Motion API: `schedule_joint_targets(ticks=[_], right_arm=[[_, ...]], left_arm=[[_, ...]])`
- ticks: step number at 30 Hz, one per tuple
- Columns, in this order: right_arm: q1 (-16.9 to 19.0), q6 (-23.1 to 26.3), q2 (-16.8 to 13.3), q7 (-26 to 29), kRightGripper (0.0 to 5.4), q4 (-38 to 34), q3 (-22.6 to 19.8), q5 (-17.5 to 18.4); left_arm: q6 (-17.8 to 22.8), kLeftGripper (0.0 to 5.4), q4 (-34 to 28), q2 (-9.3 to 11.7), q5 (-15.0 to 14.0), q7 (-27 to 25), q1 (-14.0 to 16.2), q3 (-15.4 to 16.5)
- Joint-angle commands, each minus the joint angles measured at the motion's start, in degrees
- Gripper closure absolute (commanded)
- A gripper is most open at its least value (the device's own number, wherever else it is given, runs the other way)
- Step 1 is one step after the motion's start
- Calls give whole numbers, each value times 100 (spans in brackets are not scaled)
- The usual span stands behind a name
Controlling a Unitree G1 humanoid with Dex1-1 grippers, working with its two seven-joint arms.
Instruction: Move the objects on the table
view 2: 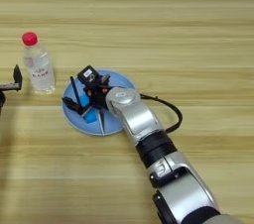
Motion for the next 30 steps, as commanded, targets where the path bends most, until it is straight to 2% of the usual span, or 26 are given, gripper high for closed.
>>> schedule_joint_targets(ticks=[1, 13, 30], right_arm=[[-101, -20, -7, 27, 0, 111, -42, -55], [-75, -132, -84, 30, 0, 285, -68, -133], [-94, -517, 31, 182, 0, 744, -40, -199]], left_arm=[[98, 5, -84, 14, 21, 24, 46, -8], [94, 5, -89, 24, 18, 16, 54, -4], [116, 5, -102, 26, 22, 17, 59, -7]])
